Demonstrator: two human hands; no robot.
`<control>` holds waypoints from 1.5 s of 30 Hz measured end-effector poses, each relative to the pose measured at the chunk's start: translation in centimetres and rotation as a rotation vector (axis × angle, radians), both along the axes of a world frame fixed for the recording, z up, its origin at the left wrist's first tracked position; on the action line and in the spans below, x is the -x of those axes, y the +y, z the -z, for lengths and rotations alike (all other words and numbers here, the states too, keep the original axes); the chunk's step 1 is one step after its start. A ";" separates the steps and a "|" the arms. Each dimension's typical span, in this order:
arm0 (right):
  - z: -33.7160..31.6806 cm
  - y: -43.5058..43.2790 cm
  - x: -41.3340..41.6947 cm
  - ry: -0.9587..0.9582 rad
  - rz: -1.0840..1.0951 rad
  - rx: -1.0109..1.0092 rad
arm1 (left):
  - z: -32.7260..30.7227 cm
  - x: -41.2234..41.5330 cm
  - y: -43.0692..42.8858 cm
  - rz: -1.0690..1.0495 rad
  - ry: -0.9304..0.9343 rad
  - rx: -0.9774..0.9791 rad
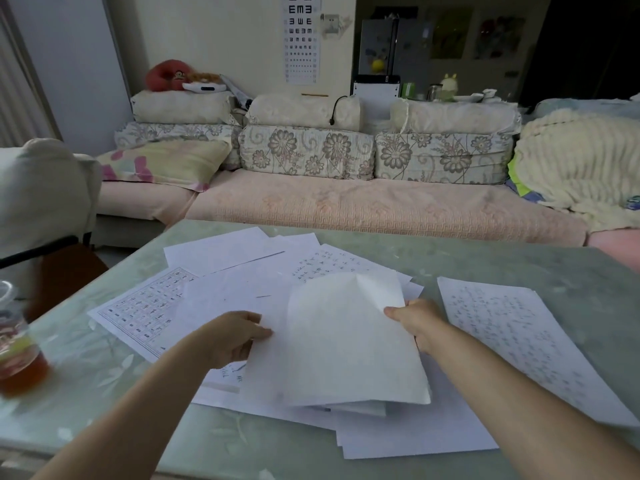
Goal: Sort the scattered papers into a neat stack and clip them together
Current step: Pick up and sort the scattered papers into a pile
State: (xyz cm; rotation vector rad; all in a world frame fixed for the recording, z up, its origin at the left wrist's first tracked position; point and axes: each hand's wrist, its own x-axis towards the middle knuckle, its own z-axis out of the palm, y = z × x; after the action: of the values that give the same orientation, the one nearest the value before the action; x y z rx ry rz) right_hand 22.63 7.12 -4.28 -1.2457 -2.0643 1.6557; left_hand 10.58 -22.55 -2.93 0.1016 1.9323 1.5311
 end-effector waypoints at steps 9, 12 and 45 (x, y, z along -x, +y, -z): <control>0.7 -2.7 0.1 -0.113 -0.093 -0.143 | 1.3 -1.2 1.7 0.071 -0.005 0.056; 0.1 -3.7 0.1 -0.129 -0.220 -0.131 | 1.5 -1.4 2.3 0.061 0.088 0.096; -0.4 2.5 -5.6 -0.212 -0.174 -0.022 | 1.5 -6.1 11.9 -0.013 0.100 0.165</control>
State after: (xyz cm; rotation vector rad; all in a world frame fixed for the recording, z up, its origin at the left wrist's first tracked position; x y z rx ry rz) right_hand 28.20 9.59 -3.92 -1.3184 -2.3717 1.6271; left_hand 16.69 -10.66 -4.38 0.0957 2.1339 1.3918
